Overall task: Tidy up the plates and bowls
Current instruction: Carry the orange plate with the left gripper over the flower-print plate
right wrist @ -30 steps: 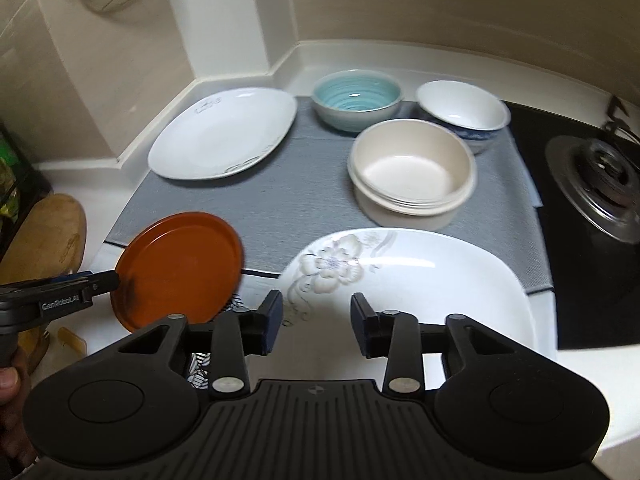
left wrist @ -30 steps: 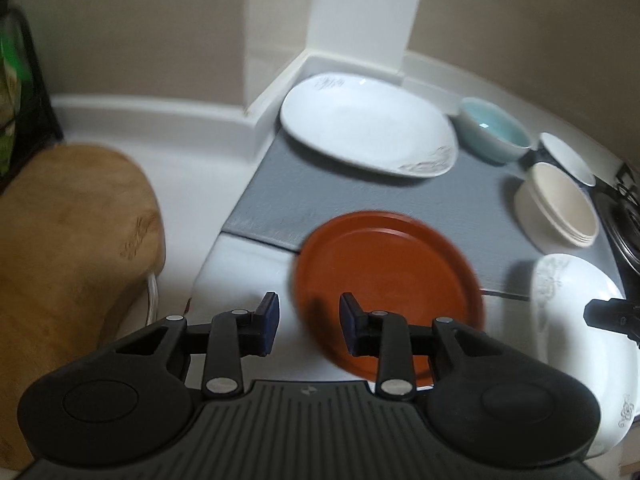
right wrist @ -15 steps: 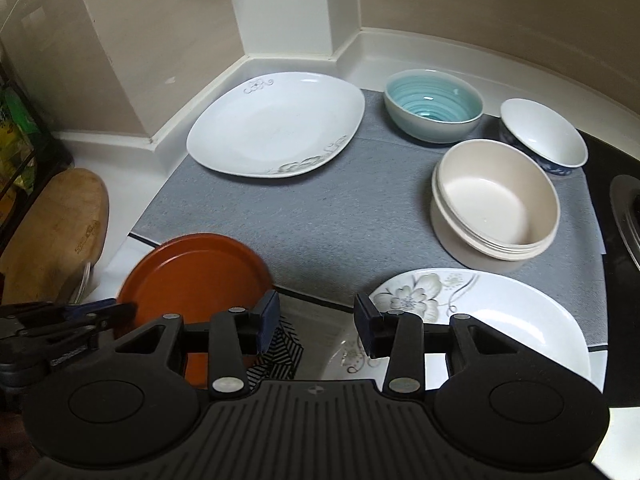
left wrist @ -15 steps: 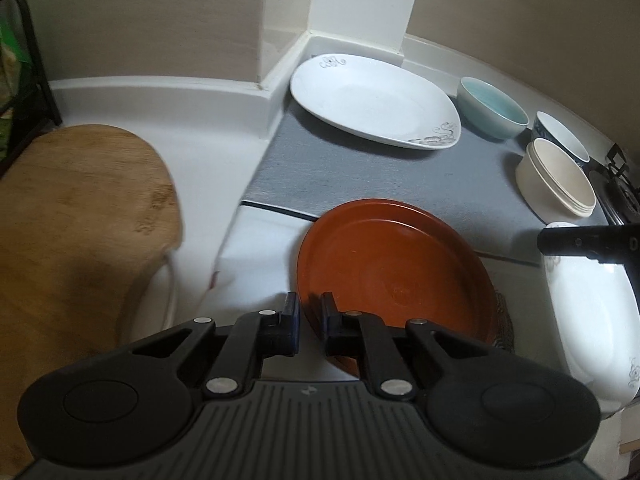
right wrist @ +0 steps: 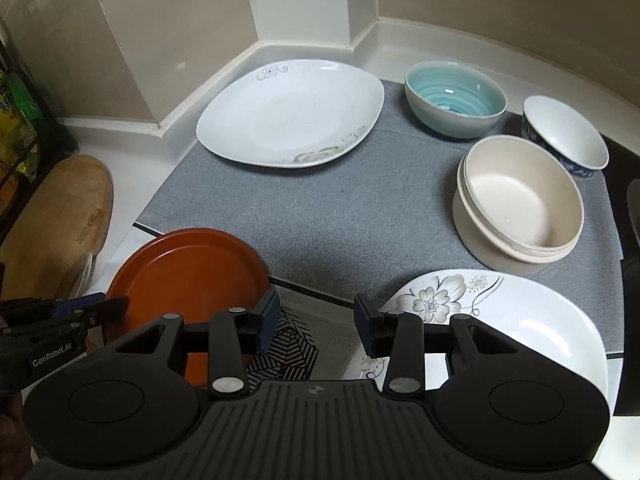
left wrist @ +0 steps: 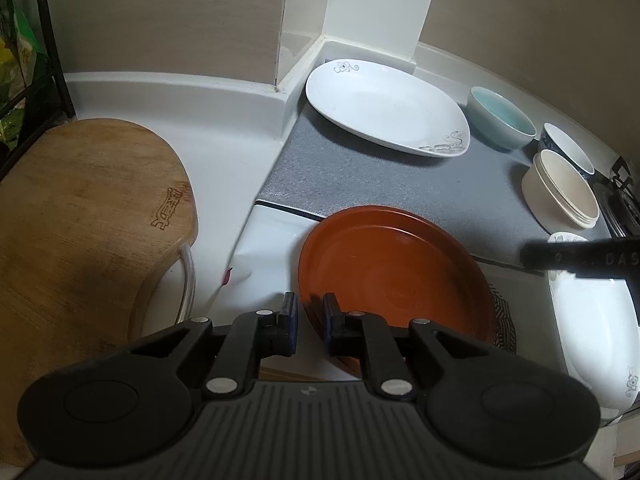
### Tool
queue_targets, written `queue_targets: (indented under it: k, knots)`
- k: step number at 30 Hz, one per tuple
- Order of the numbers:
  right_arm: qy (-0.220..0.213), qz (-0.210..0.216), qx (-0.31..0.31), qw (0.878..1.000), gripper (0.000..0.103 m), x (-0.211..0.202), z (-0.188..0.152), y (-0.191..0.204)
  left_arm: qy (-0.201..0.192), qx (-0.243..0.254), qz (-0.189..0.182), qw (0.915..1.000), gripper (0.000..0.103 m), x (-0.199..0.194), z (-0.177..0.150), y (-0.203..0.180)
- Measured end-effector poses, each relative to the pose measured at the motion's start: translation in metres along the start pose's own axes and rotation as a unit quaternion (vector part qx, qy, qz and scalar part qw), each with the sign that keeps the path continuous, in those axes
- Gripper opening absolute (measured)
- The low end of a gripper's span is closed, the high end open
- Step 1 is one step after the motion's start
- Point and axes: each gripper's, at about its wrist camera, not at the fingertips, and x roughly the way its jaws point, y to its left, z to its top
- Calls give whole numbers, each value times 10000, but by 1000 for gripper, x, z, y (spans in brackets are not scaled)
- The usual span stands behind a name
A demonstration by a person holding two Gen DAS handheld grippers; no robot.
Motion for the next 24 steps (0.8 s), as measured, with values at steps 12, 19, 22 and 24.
queue_targets:
  k: [12,19,22,24]
  knots:
    - [374,207,-247,9988,44,30,-2,21,35,72,-1,10000,14,5,1,-3]
    - [503,267,-282,9980,44,40,-6,22,46,118,30,9999,14,6,-1,-5]
    - [516,269,-315,9978,44,42,-9,23,50,138,39,9999,14,6,-1,-6]
    - [494,266,-371,9977,44,43,-10,25,51,141,39,9999,14,6,-1,-6]
